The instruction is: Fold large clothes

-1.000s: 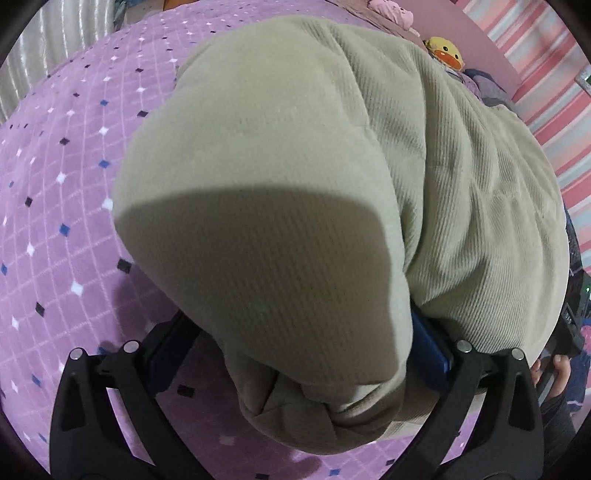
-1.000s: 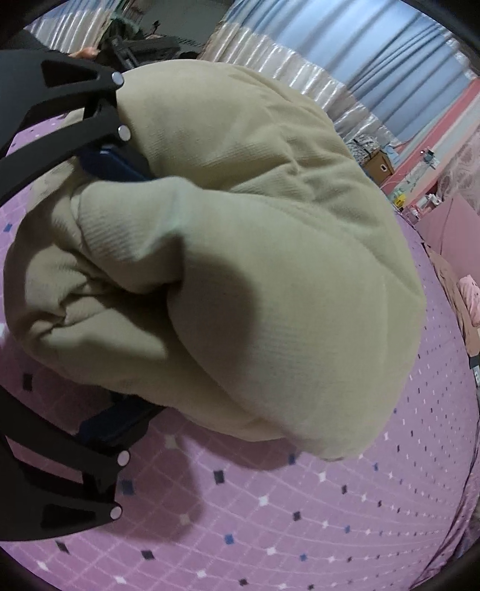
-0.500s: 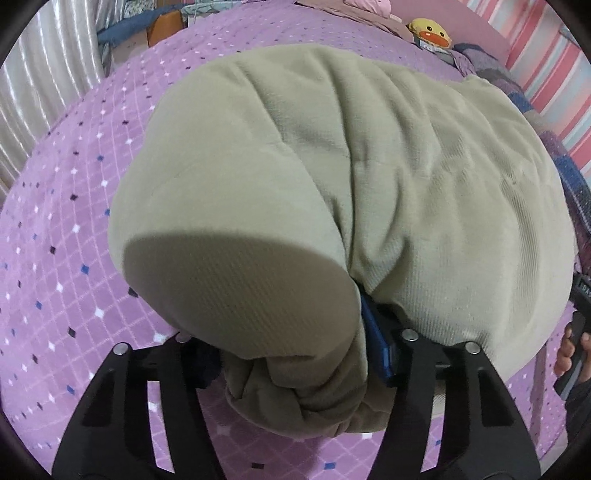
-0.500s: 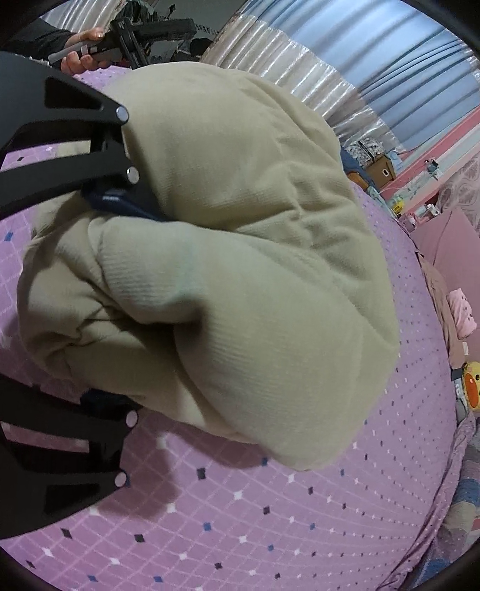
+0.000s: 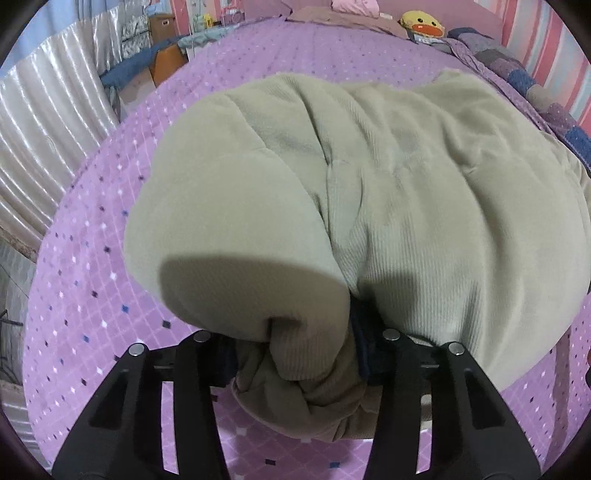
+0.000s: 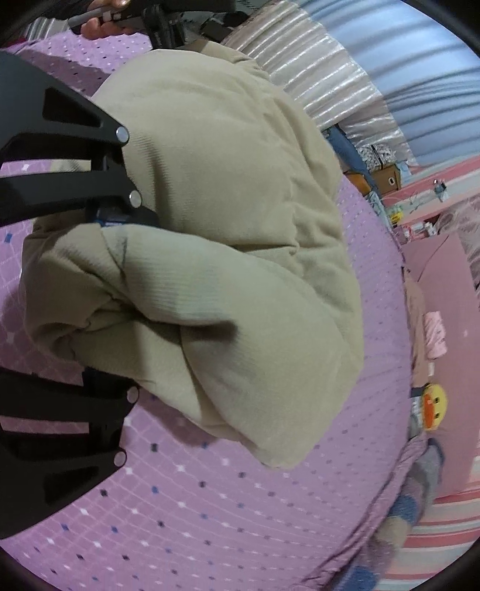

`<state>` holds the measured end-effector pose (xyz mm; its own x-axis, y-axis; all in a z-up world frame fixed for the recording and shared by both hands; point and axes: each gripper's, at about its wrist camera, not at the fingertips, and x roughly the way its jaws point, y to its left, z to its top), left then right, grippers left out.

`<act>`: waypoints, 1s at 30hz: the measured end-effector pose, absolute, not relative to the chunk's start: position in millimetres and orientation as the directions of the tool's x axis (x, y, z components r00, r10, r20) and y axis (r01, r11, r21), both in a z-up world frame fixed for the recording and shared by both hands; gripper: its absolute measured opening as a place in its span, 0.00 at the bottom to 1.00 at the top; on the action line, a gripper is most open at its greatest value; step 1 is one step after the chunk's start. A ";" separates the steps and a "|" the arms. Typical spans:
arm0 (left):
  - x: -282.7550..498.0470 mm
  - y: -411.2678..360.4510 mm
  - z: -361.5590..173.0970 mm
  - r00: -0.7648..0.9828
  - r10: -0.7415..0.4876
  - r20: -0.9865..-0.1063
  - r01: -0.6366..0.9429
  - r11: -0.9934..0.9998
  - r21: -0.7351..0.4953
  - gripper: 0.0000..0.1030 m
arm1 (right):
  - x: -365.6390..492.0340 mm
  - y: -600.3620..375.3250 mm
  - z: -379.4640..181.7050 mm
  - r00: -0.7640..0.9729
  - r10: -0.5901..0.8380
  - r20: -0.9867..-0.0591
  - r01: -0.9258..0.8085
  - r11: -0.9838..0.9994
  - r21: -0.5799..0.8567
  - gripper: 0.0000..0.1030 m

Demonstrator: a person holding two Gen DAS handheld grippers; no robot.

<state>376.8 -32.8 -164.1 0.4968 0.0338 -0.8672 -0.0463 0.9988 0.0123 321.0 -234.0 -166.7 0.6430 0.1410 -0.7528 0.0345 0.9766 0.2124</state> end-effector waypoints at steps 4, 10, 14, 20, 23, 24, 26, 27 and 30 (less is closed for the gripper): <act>366.0 -36.1 -144.0 0.547 0.062 -0.835 -0.022 0.998 0.060 0.44 | 315.8 -228.3 -142.3 0.682 0.150 -0.715 -0.001 0.979 0.204 0.48; 362.0 -42.8 -122.1 0.576 0.046 -0.816 -0.009 0.999 0.050 0.44 | 306.7 -212.5 -106.8 0.744 0.164 -0.648 -0.069 0.983 0.169 0.47; 345.6 -45.4 -112.7 0.601 0.034 -0.799 -0.005 0.999 0.038 0.44 | 293.3 -203.5 -86.4 0.772 0.170 -0.613 -0.108 0.985 0.138 0.46; 323.1 -65.6 -106.4 0.612 -0.027 -0.790 0.010 1.000 -0.027 0.44 | 259.8 -208.7 -63.7 0.801 0.159 -0.577 -0.112 0.987 0.116 0.46; 307.1 -78.4 -105.0 0.613 -0.055 -0.789 0.024 0.998 -0.050 0.44 | 240.2 -214.0 -54.3 0.812 0.140 -0.566 -0.102 0.990 0.097 0.46; 300.5 -81.5 -104.6 0.615 -0.062 -0.786 0.028 0.998 -0.056 0.44 | 233.3 -216.3 -51.8 0.815 0.136 -0.563 -0.098 0.990 0.097 0.46; 286.8 -89.8 -102.2 0.619 -0.078 -0.782 0.038 0.997 -0.069 0.44 | 215.6 -223.3 -48.1 0.823 0.128 -0.554 -0.092 0.991 0.093 0.46; 279.4 -95.8 -100.4 0.620 -0.086 -0.780 0.045 0.996 -0.074 0.44 | 208.3 -226.7 -46.7 0.825 0.124 -0.552 -0.089 0.992 0.090 0.46; 258.9 -109.1 -97.7 0.622 -0.097 -0.777 0.068 0.995 -0.069 0.44 | 182.8 -235.6 -45.6 0.824 0.107 -0.556 -0.074 0.994 0.082 0.46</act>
<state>258.9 -109.1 -97.8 0.6220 -0.0968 -0.7770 0.0682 0.9953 -0.0694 182.8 -235.6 -45.6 0.8244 0.1069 -0.5559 -0.0738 0.9939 0.0818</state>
